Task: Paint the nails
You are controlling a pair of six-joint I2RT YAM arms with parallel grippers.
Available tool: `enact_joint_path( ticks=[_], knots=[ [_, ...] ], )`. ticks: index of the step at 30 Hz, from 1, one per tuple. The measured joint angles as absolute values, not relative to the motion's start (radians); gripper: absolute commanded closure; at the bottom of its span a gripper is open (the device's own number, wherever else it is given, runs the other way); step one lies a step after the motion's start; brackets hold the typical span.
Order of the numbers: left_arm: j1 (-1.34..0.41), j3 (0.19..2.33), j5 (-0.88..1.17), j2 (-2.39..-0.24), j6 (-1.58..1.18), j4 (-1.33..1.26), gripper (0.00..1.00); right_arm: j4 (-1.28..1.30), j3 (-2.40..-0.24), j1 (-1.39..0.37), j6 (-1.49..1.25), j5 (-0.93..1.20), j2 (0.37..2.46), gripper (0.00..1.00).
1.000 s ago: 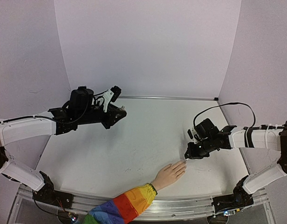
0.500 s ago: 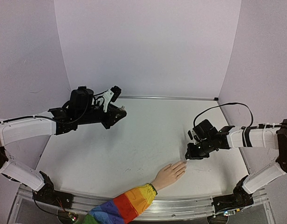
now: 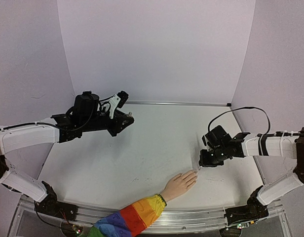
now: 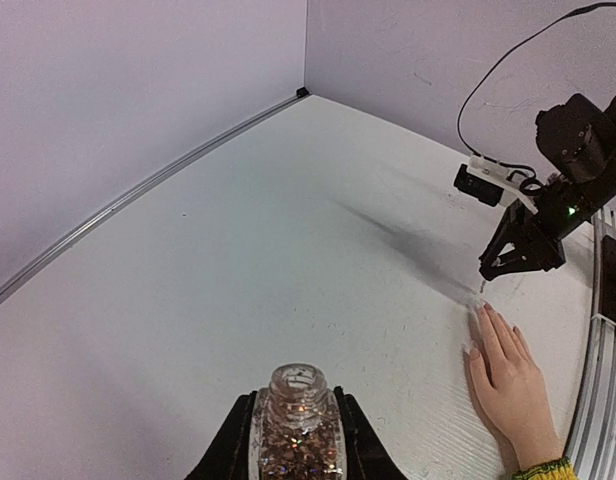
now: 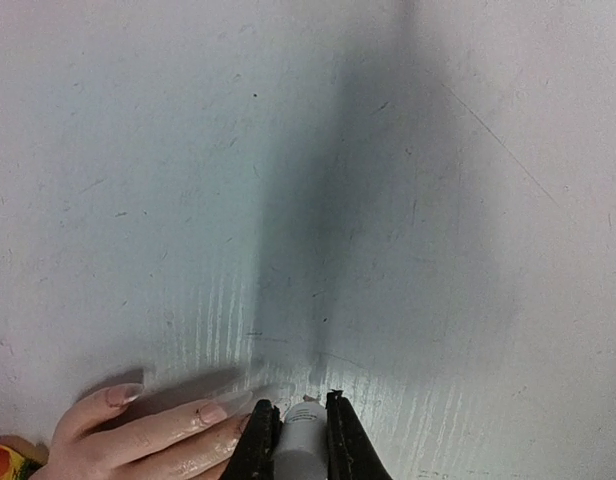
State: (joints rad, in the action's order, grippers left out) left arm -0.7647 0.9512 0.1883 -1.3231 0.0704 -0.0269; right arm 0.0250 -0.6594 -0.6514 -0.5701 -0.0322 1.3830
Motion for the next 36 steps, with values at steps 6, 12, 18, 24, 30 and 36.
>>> enact_joint_path(
  ticks=[6,12,18,24,30,36],
  knots=[
    [-0.765,0.951,0.189,-1.323,0.07,-0.027,1.0,0.029,-0.659,-0.652,-0.55,0.026,1.343,1.0],
    [-0.765,0.951,0.189,-1.323,0.07,-0.027,1.0,0.028,-0.659,-0.664,-0.535,0.087,1.342,1.0],
    [-0.765,0.951,0.189,-1.323,0.07,-0.027,1.0,0.028,-0.659,-0.669,-0.533,0.095,1.342,1.0],
    [-0.765,0.951,0.189,-1.323,0.07,-0.027,1.0,0.03,-0.659,-0.669,-0.538,0.088,1.343,1.0],
    [-0.765,0.951,0.189,-1.323,0.07,-0.027,1.0,0.03,-0.659,-0.669,-0.539,0.084,1.359,1.0],
    [-0.765,0.951,0.189,-1.323,0.07,-0.027,1.0,0.028,-0.659,-0.669,-0.539,0.078,1.378,1.0]
  ],
)
